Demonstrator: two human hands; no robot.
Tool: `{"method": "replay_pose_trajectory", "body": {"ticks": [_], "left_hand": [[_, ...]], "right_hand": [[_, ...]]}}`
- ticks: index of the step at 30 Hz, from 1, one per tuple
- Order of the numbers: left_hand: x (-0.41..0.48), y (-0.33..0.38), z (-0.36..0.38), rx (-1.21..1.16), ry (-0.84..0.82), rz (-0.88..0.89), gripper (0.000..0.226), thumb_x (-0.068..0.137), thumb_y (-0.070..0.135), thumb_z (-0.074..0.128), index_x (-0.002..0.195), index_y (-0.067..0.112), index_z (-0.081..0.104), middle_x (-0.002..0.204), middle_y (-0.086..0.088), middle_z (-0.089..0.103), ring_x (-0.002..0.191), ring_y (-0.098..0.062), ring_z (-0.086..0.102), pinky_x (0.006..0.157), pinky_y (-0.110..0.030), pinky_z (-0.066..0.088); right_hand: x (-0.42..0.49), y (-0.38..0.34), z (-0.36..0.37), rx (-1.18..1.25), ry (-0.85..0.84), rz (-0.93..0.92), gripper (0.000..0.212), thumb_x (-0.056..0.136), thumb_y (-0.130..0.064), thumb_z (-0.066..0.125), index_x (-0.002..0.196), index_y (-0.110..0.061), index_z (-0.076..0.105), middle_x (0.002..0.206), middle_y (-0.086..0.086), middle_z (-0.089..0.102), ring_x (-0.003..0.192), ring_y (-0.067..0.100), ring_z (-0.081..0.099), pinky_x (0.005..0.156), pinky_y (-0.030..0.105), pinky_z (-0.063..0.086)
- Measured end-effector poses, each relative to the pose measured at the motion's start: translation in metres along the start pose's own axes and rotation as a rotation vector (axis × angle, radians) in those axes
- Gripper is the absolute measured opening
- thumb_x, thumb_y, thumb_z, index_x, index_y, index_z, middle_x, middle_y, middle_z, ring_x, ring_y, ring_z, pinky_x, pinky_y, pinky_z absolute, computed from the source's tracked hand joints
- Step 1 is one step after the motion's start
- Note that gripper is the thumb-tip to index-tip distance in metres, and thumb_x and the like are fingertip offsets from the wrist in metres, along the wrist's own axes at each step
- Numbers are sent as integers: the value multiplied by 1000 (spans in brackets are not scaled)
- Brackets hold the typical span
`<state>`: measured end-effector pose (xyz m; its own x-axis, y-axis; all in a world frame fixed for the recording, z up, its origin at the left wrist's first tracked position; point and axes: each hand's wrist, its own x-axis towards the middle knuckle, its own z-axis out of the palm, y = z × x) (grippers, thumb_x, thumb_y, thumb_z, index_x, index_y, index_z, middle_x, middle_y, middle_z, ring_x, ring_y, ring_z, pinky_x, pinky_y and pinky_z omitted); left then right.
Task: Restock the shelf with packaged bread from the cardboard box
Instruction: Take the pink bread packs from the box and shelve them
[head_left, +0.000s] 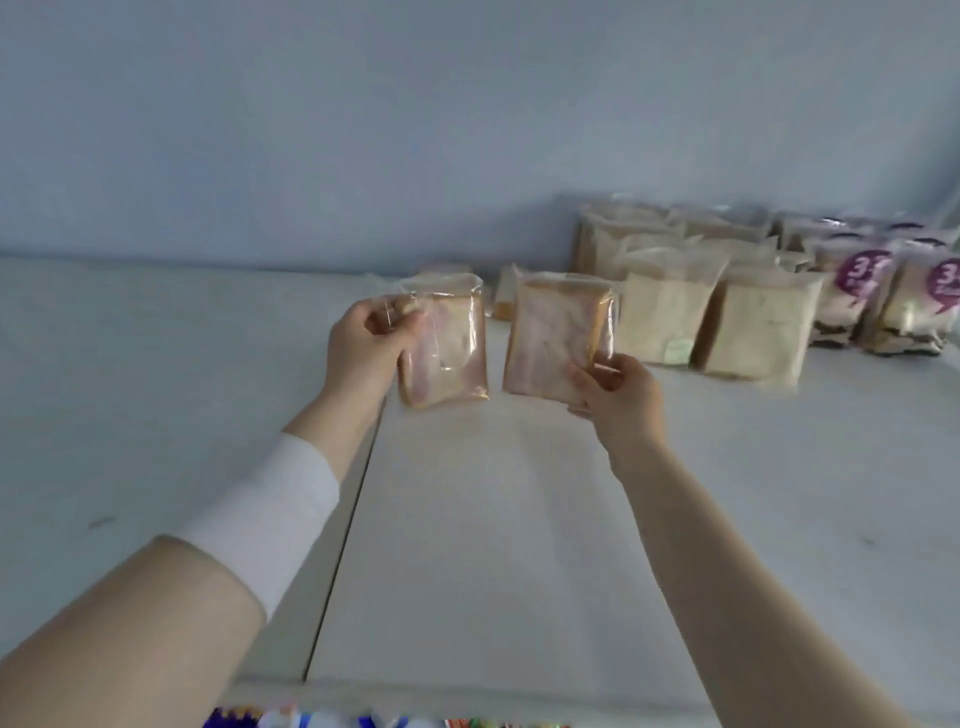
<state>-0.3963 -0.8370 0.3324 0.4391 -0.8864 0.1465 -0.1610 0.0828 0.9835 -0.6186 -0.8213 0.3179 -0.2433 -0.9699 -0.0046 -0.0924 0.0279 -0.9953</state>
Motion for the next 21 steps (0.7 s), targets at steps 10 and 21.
{"method": "replay_pose_trajectory", "body": {"ticks": [10,21], "left_hand": [[113,-41,65,421,99,-21,45,79,38,68,110,6,58,112,-14,64,110,-29,56,93,-34,41],[31,1,53,689,-83,409,49,84,28,62,124,5,47,127,-20,47,121,-35,39,97,-39,26]], "right_hand": [[108,20,62,-518,189,-19,45,88,-35,58,118,-2,55,124,18,53,117,33,46,98,32,31],[9,-9,25,-784,179,-194,64,89,-30,56,143,-15,24,140,9,37,131,25,32,106,33,27]]}}
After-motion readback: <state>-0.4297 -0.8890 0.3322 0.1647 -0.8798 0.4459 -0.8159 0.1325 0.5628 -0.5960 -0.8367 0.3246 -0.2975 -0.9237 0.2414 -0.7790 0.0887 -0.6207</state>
